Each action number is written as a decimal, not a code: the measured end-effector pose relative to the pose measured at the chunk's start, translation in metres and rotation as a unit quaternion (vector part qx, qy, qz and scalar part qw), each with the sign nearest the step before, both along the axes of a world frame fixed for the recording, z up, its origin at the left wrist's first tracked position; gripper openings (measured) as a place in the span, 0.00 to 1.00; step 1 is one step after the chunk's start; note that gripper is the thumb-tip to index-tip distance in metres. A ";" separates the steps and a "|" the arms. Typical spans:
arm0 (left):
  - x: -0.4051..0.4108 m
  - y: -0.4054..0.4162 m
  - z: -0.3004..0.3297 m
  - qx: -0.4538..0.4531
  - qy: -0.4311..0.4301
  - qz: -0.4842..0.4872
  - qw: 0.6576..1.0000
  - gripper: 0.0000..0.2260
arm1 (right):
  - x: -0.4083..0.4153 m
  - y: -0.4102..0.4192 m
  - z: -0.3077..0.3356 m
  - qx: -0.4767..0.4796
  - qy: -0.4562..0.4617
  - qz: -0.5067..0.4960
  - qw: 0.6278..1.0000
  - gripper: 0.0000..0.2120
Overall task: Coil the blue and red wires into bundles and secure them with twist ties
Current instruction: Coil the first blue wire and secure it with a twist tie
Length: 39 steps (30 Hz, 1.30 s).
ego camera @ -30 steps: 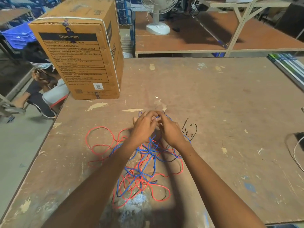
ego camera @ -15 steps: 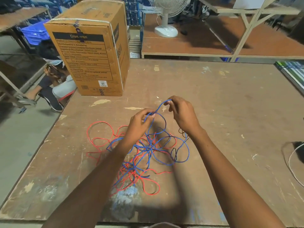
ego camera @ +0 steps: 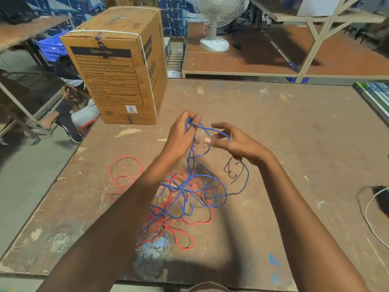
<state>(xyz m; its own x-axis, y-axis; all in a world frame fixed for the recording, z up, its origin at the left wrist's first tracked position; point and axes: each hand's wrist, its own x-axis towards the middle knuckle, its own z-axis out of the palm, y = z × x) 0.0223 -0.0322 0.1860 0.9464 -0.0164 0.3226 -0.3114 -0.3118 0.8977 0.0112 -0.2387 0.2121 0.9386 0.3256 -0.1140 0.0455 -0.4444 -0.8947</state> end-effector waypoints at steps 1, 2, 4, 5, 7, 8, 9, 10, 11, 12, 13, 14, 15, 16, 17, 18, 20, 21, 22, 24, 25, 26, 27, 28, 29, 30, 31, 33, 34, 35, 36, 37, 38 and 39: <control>0.001 -0.005 0.007 -0.029 0.011 -0.003 1.000 0.06 | -0.001 0.000 0.002 -0.012 0.015 0.023 1.000 0.32; 0.002 -0.010 0.014 -0.060 0.022 -0.012 0.998 0.06 | -0.002 0.000 0.002 -0.010 0.024 0.049 0.998 0.32; 0.006 -0.022 0.030 -0.121 0.054 -0.028 0.991 0.08 | -0.003 0.001 0.005 0.014 0.035 0.080 0.996 0.28; 0.008 -0.026 0.037 -0.151 0.077 -0.032 0.985 0.08 | -0.003 0.002 0.008 0.024 0.039 0.084 0.995 0.27; 0.012 -0.034 0.048 -0.212 0.124 -0.047 0.968 0.07 | -0.004 0.002 0.012 0.039 0.047 0.094 0.994 0.24; 0.012 -0.037 0.053 -0.243 0.147 -0.058 0.957 0.08 | -0.005 0.002 0.013 0.050 0.052 0.102 0.992 0.24; 0.013 -0.039 0.057 -0.275 0.170 -0.069 0.944 0.09 | -0.006 0.002 0.013 0.061 0.055 0.108 0.991 0.24; 0.013 -0.042 0.061 -0.306 0.190 -0.080 0.929 0.10 | -0.006 0.001 0.012 0.073 0.053 0.109 0.990 0.25; 0.013 -0.043 0.065 -0.334 0.207 -0.088 0.916 0.12 | -0.007 0.000 0.011 0.083 0.044 0.101 0.990 0.24; 0.013 -0.044 0.069 -0.354 0.216 -0.093 0.905 0.14 | -0.006 0.000 0.010 0.089 0.028 0.090 0.992 0.22; 0.013 -0.044 0.073 -0.365 0.214 -0.098 0.901 0.16 | -0.006 -0.002 0.011 0.092 0.010 0.079 0.993 0.19; 0.014 -0.043 0.077 -0.365 0.204 -0.101 0.903 0.19 | -0.005 -0.003 0.011 0.095 -0.006 0.073 0.993 0.17; 0.015 -0.041 0.080 -0.356 0.191 -0.107 0.909 0.21 | -0.003 -0.005 0.012 0.100 -0.021 0.067 0.992 0.17; 0.014 -0.038 0.083 -0.334 0.177 -0.117 0.918 0.24 | -0.001 -0.006 0.014 0.105 -0.036 0.059 0.992 0.17; 0.014 -0.034 0.085 -0.302 0.164 -0.136 0.929 0.26 | 0.001 -0.008 0.016 0.107 -0.055 0.049 0.992 0.16; 0.014 -0.028 0.086 -0.259 0.149 -0.153 0.942 0.29 | 0.002 -0.009 0.019 0.105 -0.077 0.039 0.991 0.15; 0.013 -0.018 0.080 -0.148 0.130 -0.164 0.967 0.34 | 0.006 -0.012 0.026 0.104 -0.118 0.024 0.987 0.12; 0.012 -0.015 0.076 -0.092 0.136 -0.161 0.973 0.39 | 0.007 -0.013 0.030 0.108 -0.134 0.017 0.985 0.10; 0.009 -0.014 0.070 -0.043 0.151 -0.153 0.976 0.44 | 0.009 -0.014 0.032 0.112 -0.147 0.010 0.983 0.10; 0.002 -0.014 0.053 0.004 0.179 -0.152 0.972 0.49 | 0.014 -0.017 0.034 0.111 -0.165 -0.007 0.980 0.11; -0.002 -0.015 0.043 -0.011 0.190 -0.160 0.969 0.47 | 0.015 -0.018 0.032 0.110 -0.163 -0.014 0.980 0.11; -0.004 -0.017 0.033 -0.035 0.199 -0.162 0.966 0.43 | 0.016 -0.019 0.030 0.112 -0.156 -0.019 0.981 0.11; -0.005 -0.018 0.023 -0.051 0.201 -0.156 0.966 0.40 | 0.016 -0.020 0.027 0.117 -0.149 -0.026 0.982 0.12; -0.004 -0.018 0.015 -0.046 0.199 -0.139 0.969 0.39 | 0.016 -0.021 0.025 0.124 -0.142 -0.036 0.981 0.12; -0.005 -0.018 0.009 -0.026 0.191 -0.124 0.973 0.41 | 0.017 -0.022 0.023 0.129 -0.138 -0.052 0.981 0.13; -0.006 -0.019 0.004 0.008 0.185 -0.111 0.976 0.45 | 0.017 -0.024 0.022 0.134 -0.136 -0.069 0.979 0.13; -0.007 -0.020 0.000 0.048 0.178 -0.102 0.978 0.49 | 0.017 -0.025 0.022 0.138 -0.136 -0.087 0.977 0.14; -0.009 -0.022 -0.003 0.124 0.173 -0.079 0.974 0.51 | 0.018 -0.027 0.022 0.150 -0.131 -0.122 0.972 0.15; -0.009 -0.022 -0.004 0.169 0.161 -0.059 0.971 0.47 | 0.017 -0.028 0.023 0.161 -0.124 -0.137 0.970 0.15; -0.007 -0.021 -0.006 0.210 0.135 -0.041 0.967 0.39 | 0.017 -0.029 0.024 0.173 -0.112 -0.148 0.967 0.16; -0.003 -0.018 -0.007 0.237 0.105 -0.026 0.965 0.28 | 0.016 -0.032 0.025 0.180 -0.098 -0.155 0.967 0.16; -0.001 -0.016 -0.006 0.240 0.081 -0.014 0.967 0.15 | 0.015 -0.035 0.024 0.174 -0.080 -0.155 0.969 0.17; 0.001 -0.015 -0.003 0.217 0.069 -0.003 0.974 0.09 | 0.014 -0.039 0.023 0.158 -0.063 -0.149 0.974 0.18; 0.002 -0.016 0.000 0.174 0.070 0.006 0.982 0.12 | 0.012 -0.043 0.020 0.136 -0.047 -0.139 0.980 0.19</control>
